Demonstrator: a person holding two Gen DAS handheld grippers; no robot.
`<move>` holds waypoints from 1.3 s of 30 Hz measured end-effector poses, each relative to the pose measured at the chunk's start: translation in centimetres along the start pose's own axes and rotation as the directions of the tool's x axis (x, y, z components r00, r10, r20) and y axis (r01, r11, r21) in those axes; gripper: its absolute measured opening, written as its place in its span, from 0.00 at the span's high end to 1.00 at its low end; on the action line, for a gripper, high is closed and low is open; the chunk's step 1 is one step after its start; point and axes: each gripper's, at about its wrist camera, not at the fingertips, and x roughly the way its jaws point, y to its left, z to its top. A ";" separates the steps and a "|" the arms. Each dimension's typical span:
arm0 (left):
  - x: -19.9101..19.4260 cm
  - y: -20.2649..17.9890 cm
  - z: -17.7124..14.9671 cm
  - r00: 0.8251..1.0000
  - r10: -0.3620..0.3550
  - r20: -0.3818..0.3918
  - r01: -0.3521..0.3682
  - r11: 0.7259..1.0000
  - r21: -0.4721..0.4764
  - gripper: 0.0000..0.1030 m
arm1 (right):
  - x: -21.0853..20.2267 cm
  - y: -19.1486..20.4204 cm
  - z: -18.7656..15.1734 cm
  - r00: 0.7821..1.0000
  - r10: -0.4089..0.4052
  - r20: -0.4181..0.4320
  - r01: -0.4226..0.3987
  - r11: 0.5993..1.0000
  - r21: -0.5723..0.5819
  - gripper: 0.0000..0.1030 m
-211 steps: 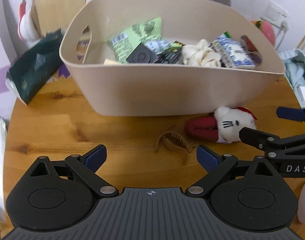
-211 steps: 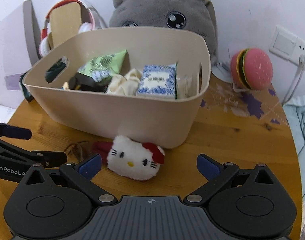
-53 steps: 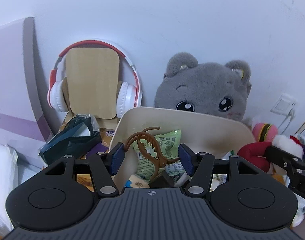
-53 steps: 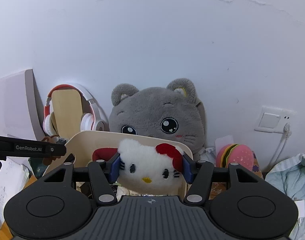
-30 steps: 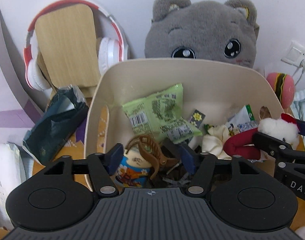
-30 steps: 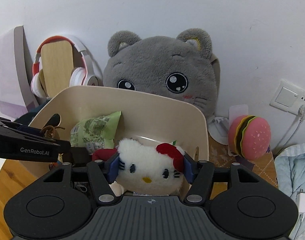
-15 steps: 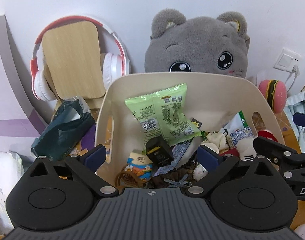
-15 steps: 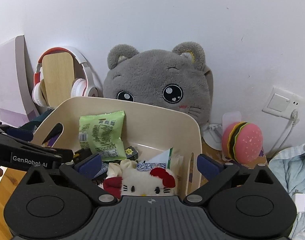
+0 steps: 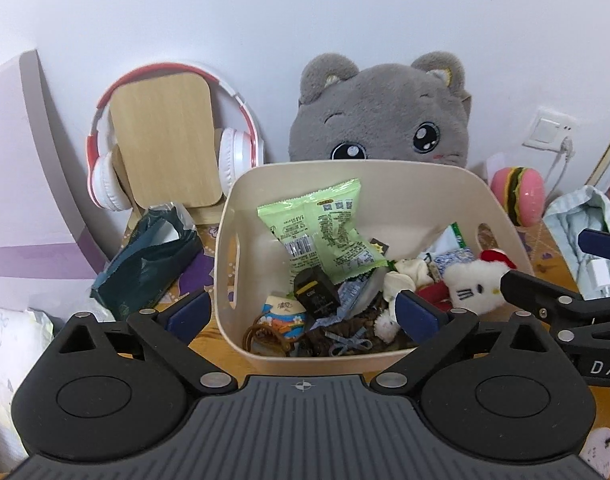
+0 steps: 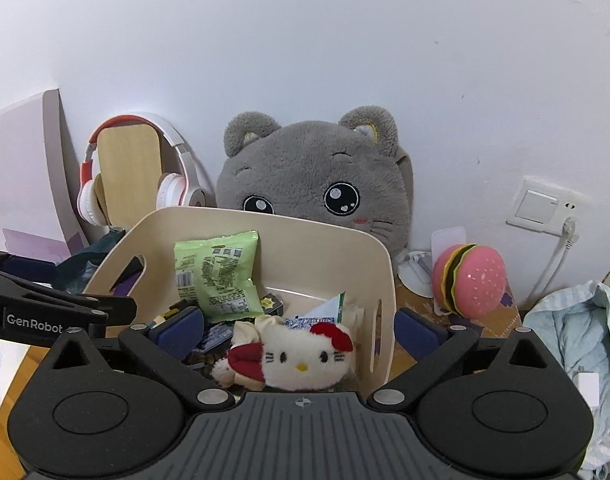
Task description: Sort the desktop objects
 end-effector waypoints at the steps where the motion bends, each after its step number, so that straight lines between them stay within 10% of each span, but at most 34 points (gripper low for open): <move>1: -0.5 0.1 -0.1 1.000 -0.012 0.004 0.012 1.000 0.001 0.03 | -0.5 0.1 -0.1 1.000 0.000 0.003 0.000 1.000 0.000 0.00; 39: -21.3 0.1 -12.0 0.987 -0.001 0.158 0.005 1.000 -0.022 0.03 | -19.3 5.2 -8.9 0.994 -0.020 0.107 0.024 0.999 -0.039 0.00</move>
